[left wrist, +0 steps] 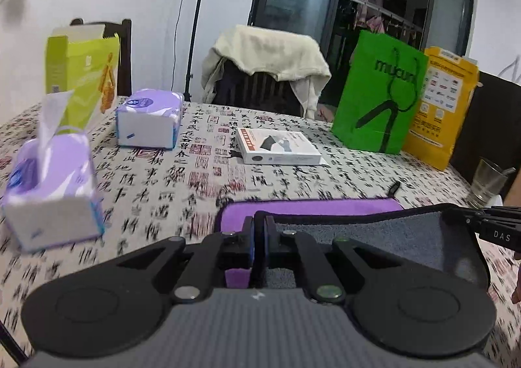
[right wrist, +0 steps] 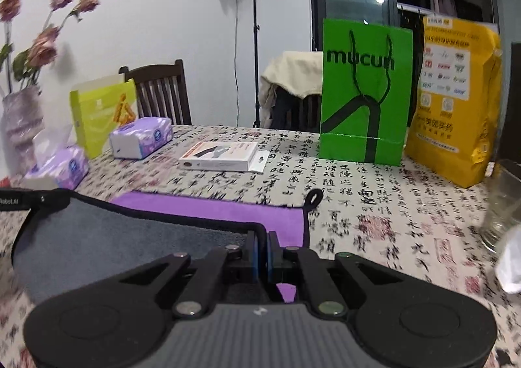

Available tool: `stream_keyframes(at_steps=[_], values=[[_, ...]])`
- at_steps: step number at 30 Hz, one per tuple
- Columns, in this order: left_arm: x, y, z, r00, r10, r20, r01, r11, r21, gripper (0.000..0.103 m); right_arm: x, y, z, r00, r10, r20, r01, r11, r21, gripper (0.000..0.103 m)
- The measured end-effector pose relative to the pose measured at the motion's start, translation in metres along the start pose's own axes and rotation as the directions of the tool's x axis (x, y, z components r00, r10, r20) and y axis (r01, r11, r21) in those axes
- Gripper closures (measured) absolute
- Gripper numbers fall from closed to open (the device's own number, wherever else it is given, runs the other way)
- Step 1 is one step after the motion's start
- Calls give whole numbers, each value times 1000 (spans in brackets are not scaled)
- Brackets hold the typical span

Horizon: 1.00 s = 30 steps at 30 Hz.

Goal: Fold towel

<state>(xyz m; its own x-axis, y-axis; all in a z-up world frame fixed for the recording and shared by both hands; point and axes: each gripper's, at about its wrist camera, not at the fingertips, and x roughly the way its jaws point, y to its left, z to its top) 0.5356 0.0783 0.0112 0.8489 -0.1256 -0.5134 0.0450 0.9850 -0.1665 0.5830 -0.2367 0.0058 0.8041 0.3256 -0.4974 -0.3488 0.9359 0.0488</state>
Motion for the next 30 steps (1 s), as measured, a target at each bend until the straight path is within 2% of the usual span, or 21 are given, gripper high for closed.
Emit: stream_keyframes(at_steps=[4, 10, 12, 13, 14, 15, 17, 20, 23, 30], values=[[40, 11, 22, 999, 10, -51, -11, 1000, -13, 97, 37, -9, 19, 999, -2, -33, 3, 1000, 12, 98], [89, 21, 37, 994, 4, -112, -9, 999, -43, 97, 94, -21, 36, 995, -19, -102, 22, 999, 31, 98], [103, 26, 37, 992, 24, -128, -29, 999, -44, 93, 111, -24, 37, 991, -29, -130, 34, 999, 38, 97], [106, 30, 36, 991, 33, -127, -40, 998, -52, 91, 119, -27, 36, 989, -39, -143, 47, 998, 49, 93], [109, 34, 34, 991, 33, -126, -41, 997, -59, 84, 124, -30, 36, 987, -49, -151, 60, 996, 64, 86], [111, 39, 32, 991, 31, -127, -39, 997, -64, 71, 128, -33, 35, 986, -62, -157, 75, 994, 80, 81], [112, 46, 30, 992, 22, -128, -32, 997, -74, 52, 131, -41, 32, 987, -66, -148, 84, 990, 116, 63], [112, 52, 31, 992, 26, -125, -37, 996, -80, 50, 135, -48, 26, 987, -50, -151, 72, 987, 146, 52], [108, 53, 33, 993, 26, -115, -36, 996, -79, 38, 134, -50, 26, 987, -49, -151, 73, 985, 155, 46], [87, 44, 26, 992, 35, -118, -41, 998, -54, 27, 111, -46, 28, 990, -36, -133, 59, 983, 174, 37]])
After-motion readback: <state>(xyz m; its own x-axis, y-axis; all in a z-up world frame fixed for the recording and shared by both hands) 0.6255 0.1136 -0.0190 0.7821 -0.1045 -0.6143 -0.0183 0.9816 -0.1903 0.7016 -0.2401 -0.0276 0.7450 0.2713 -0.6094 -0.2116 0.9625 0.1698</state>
